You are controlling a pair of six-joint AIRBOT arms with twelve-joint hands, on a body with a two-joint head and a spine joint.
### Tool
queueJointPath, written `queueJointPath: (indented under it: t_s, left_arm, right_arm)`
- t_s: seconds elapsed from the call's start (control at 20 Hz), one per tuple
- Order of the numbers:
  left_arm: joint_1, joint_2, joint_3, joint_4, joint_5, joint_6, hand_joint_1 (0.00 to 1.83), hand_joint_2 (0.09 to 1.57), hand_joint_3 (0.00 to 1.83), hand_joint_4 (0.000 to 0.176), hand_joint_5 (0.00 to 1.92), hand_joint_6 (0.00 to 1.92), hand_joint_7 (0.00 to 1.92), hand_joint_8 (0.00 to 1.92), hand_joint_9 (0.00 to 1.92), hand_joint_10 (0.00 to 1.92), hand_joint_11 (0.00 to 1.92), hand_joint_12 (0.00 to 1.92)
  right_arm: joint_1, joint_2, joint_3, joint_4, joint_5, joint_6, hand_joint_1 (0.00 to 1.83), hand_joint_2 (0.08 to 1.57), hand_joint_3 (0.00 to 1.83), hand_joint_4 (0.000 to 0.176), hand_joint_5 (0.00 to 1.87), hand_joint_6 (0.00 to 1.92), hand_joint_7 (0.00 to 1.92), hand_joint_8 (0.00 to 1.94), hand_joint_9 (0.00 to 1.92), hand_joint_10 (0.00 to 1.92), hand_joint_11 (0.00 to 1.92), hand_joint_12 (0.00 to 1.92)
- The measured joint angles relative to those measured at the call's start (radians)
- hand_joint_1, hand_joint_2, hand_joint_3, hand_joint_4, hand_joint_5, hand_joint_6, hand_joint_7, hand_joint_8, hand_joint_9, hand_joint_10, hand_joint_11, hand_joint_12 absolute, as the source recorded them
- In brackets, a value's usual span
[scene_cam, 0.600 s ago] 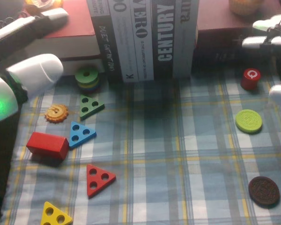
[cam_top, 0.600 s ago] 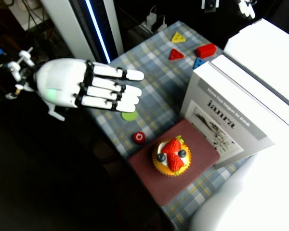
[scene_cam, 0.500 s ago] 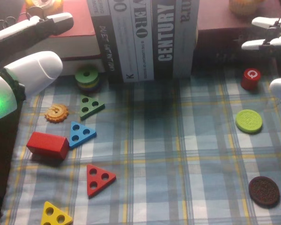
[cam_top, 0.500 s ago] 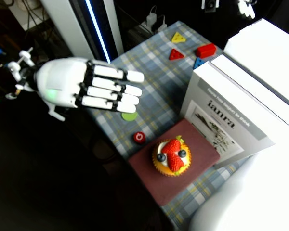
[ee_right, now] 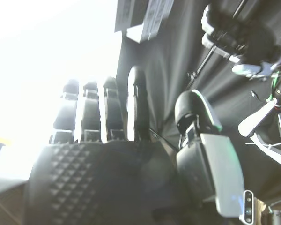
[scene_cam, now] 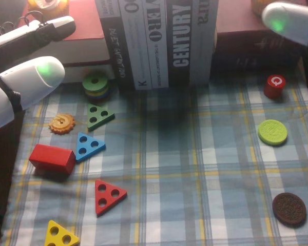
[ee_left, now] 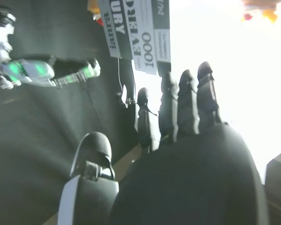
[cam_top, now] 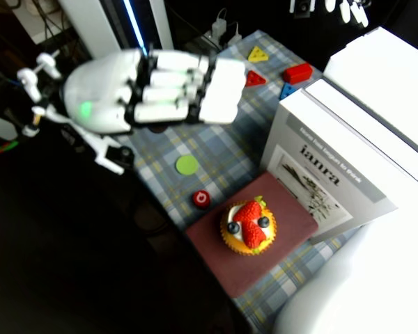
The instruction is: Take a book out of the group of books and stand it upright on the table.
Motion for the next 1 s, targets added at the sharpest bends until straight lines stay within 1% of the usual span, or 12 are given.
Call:
queueJointPath:
  t_s: [0.15, 0.2, 0.25, 0.3, 0.35, 0.4, 0.45, 0.5, 0.6, 0.8, 0.85, 1.0]
  left_arm:
    - [0.0, 0.0, 0.0, 0.002, 0.002, 0.0, 0.0, 1.24, 0.0, 0.176, 0.34, 0.0, 0.24, 0.01, 0.11, 0.01, 0.01, 0.02]
    - [0.0, 0.0, 0.0, 0.003, 0.003, 0.0, 0.0, 1.25, 0.01, 0.176, 0.34, 0.0, 0.24, 0.01, 0.12, 0.01, 0.01, 0.02]
    - [0.0, 0.0, 0.0, 0.005, 0.004, 0.0, 0.0, 1.26, 0.01, 0.176, 0.33, 0.0, 0.24, 0.0, 0.11, 0.0, 0.0, 0.01]
    - [0.0, 0.0, 0.0, 0.009, 0.009, 0.0, 0.0, 1.26, 0.01, 0.174, 0.33, 0.0, 0.24, 0.01, 0.12, 0.01, 0.01, 0.02]
    - [0.0, 0.0, 0.0, 0.01, 0.011, 0.0, 0.0, 1.26, 0.01, 0.174, 0.33, 0.0, 0.24, 0.01, 0.12, 0.01, 0.01, 0.02]
    - [0.0, 0.0, 0.001, 0.011, 0.015, 0.0, 0.0, 1.26, 0.01, 0.176, 0.31, 0.0, 0.24, 0.0, 0.12, 0.0, 0.0, 0.01]
    - [0.0, 0.0, 0.003, 0.014, 0.016, 0.0, 0.0, 1.27, 0.01, 0.172, 0.31, 0.0, 0.24, 0.0, 0.12, 0.0, 0.0, 0.01]
    - [0.0, 0.0, 0.003, 0.015, 0.016, 0.0, 0.0, 1.27, 0.01, 0.175, 0.31, 0.0, 0.23, 0.0, 0.12, 0.0, 0.0, 0.0]
    - [0.0, -0.001, 0.003, 0.018, 0.019, 0.0, 0.0, 1.27, 0.0, 0.172, 0.3, 0.0, 0.25, 0.01, 0.14, 0.01, 0.01, 0.01]
    - [0.0, -0.003, 0.003, 0.021, 0.02, 0.0, 0.0, 1.27, 0.0, 0.176, 0.27, 0.0, 0.24, 0.0, 0.14, 0.01, 0.02, 0.01]
    - [0.0, -0.009, 0.006, 0.02, 0.021, -0.002, 0.0, 1.27, 0.0, 0.17, 0.26, 0.0, 0.25, 0.0, 0.14, 0.01, 0.02, 0.01]
    - [0.0, -0.012, 0.006, 0.025, 0.028, -0.005, 0.0, 1.29, 0.01, 0.165, 0.25, 0.0, 0.23, 0.0, 0.14, 0.0, 0.0, 0.0]
  right_arm:
    - [0.097, -0.053, 0.052, -0.062, -0.101, -0.002, 0.0, 1.12, 0.0, 0.176, 0.19, 0.01, 0.0, 0.0, 0.0, 0.0, 0.04, 0.02]
    - [0.127, -0.071, 0.069, -0.083, -0.151, -0.002, 0.0, 1.11, 0.0, 0.176, 0.2, 0.01, 0.0, 0.0, 0.01, 0.0, 0.12, 0.14]
    - [0.148, -0.084, 0.081, -0.098, -0.19, -0.002, 0.0, 1.11, 0.0, 0.176, 0.21, 0.01, 0.0, 0.0, 0.0, 0.0, 0.06, 0.39]
    - [0.177, -0.105, 0.1, -0.116, -0.243, -0.002, 0.0, 1.1, 0.0, 0.176, 0.19, 0.02, 0.0, 0.0, 0.0, 0.0, 0.0, 0.48]
    - [0.187, -0.112, 0.108, -0.125, -0.266, -0.002, 0.0, 1.1, 0.0, 0.176, 0.19, 0.02, 0.0, 0.0, 0.0, 0.0, 0.0, 0.48]
    - [0.2, -0.122, 0.122, -0.145, -0.307, -0.001, 0.0, 1.09, 0.0, 0.176, 0.19, 0.01, 0.0, 0.0, 0.0, 0.0, 0.0, 0.1]
    - [0.206, -0.127, 0.129, -0.151, -0.328, -0.002, 0.0, 1.08, 0.0, 0.176, 0.2, 0.01, 0.0, 0.0, 0.0, 0.0, 0.0, 0.02]
    - [0.207, -0.131, 0.136, -0.154, -0.352, -0.002, 0.0, 1.09, 0.0, 0.176, 0.21, 0.01, 0.0, 0.0, 0.0, 0.0, 0.0, 0.0]
    - [0.219, -0.136, 0.142, -0.164, -0.4, -0.002, 0.0, 1.09, 0.0, 0.176, 0.21, 0.01, 0.0, 0.0, 0.0, 0.0, 0.0, 0.0]
    - [0.243, -0.141, 0.148, -0.197, -0.436, -0.002, 0.0, 1.1, 0.0, 0.176, 0.2, 0.0, 0.0, 0.0, 0.0, 0.0, 0.0, 0.0]
    - [0.254, -0.147, 0.154, -0.208, -0.445, -0.002, 0.0, 1.1, 0.0, 0.176, 0.2, 0.0, 0.0, 0.0, 0.0, 0.0, 0.0, 0.0]
    - [0.264, -0.151, 0.154, -0.234, -0.478, -0.002, 0.0, 1.09, 0.0, 0.176, 0.22, 0.01, 0.0, 0.0, 0.0, 0.0, 0.0, 0.0]
